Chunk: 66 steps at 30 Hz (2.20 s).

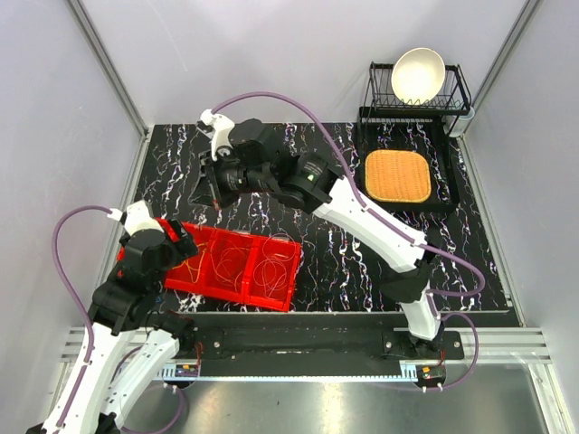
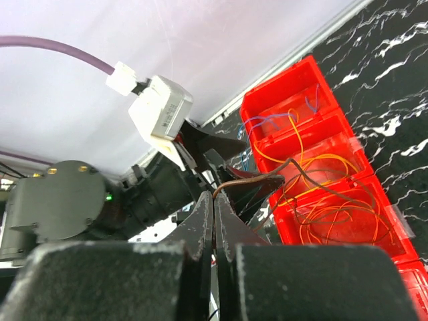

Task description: Untangle the cables

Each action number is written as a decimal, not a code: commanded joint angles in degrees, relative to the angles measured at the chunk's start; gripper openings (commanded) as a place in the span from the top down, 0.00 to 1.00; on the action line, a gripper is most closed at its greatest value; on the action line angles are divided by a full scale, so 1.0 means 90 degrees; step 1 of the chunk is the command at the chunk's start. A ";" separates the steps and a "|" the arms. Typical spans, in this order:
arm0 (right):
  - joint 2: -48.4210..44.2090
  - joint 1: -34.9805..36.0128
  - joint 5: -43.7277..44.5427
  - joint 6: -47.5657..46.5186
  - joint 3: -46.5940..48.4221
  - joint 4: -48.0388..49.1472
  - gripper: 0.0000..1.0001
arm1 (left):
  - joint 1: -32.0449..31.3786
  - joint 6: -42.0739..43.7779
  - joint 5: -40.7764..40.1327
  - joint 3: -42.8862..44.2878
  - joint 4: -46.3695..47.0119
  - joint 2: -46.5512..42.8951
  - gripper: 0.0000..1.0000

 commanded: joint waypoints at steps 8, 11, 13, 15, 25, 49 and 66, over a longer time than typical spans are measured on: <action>0.0106 -0.0013 -0.0826 0.0313 -0.1162 0.0887 1.00 | 0.0026 -0.0005 -0.0114 0.0092 0.0213 -0.0214 0.16; -0.0069 -0.0013 -0.0826 0.0362 -0.1874 0.1247 1.00 | 0.0026 -0.0005 -0.0104 0.0092 0.0213 -0.0195 0.17; -0.0206 -0.0023 -0.0826 0.0421 -0.2537 0.1492 1.00 | 0.0026 -0.0014 -0.0104 0.0092 0.0213 -0.0185 0.16; -0.0411 -0.0013 -0.0846 0.0489 -0.3219 0.1883 1.00 | 0.0026 -0.0014 -0.0095 0.0092 0.0213 -0.0195 0.16; -0.0462 -0.0081 -0.1119 0.0685 -0.4805 0.3026 1.00 | 0.0035 -0.0014 -0.0075 0.0092 0.0213 -0.0156 0.17; 0.1132 -0.0628 -0.0845 0.0958 -0.4454 0.3261 1.00 | 0.0035 -0.0024 -0.0075 0.0092 0.0203 -0.0097 0.18; 0.0116 -0.0638 -0.0123 0.0245 -0.4053 0.1905 0.43 | 0.0026 -0.0024 -0.0085 0.0102 0.0193 0.0020 0.18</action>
